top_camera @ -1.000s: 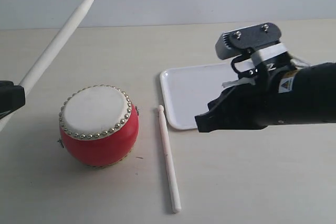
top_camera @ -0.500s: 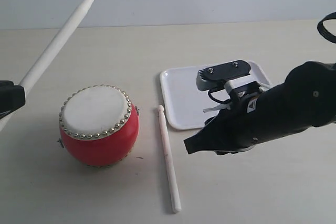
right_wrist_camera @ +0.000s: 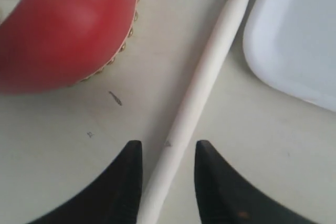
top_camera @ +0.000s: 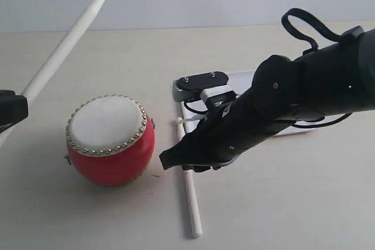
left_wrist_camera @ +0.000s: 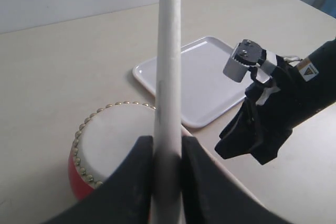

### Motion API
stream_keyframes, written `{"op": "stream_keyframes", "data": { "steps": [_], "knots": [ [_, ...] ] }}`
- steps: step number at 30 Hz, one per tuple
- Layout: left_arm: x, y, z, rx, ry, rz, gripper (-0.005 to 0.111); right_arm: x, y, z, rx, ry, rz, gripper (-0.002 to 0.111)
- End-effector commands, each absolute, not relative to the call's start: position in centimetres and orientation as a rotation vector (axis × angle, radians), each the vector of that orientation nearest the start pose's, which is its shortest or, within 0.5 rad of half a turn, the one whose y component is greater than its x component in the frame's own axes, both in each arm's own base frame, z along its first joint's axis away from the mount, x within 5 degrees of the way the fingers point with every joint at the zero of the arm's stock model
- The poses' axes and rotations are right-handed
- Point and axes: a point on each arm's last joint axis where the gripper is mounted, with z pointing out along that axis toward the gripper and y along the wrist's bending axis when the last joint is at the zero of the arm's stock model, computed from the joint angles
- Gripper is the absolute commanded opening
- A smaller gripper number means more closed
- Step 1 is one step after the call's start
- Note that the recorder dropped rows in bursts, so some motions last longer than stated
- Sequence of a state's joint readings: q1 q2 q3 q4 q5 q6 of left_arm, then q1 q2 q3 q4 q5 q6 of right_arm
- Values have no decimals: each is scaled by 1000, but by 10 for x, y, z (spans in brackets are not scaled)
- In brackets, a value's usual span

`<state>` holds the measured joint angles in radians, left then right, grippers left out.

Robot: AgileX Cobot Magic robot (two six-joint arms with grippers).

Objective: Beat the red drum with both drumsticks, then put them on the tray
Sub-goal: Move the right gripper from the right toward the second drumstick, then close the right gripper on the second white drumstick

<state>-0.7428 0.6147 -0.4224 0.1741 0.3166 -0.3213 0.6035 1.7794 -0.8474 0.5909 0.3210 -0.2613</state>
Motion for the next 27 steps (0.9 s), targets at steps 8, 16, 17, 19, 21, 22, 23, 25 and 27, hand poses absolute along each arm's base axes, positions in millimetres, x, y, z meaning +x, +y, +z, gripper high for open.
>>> {"op": "stream_keyframes", "data": {
  "steps": [8,16,17,19,21,22,23,25,27],
  "knots": [
    [95,-81,277,544,1938,-532,0,251,197,122,-461,2819,511,34],
    [95,-81,277,544,1940,-531,0,252,197,110,-415,2849,508,34],
    [95,-81,277,544,1940,-531,0,253,197,109,-408,2851,507,34],
    [95,-81,277,544,1940,-531,0,253,197,106,-397,2850,501,34],
    [95,-81,277,544,1940,-531,0,255,198,102,-381,2851,495,34],
    [95,-81,277,544,1940,-531,0,255,198,101,-371,2852,494,34],
    [95,-81,277,544,1940,-531,0,255,198,100,-364,2855,494,34],
    [95,-81,277,544,1940,-531,0,255,198,98,-363,2860,490,33],
    [95,-81,277,544,1940,-531,0,255,198,97,-363,2863,488,29]
  ]
}}
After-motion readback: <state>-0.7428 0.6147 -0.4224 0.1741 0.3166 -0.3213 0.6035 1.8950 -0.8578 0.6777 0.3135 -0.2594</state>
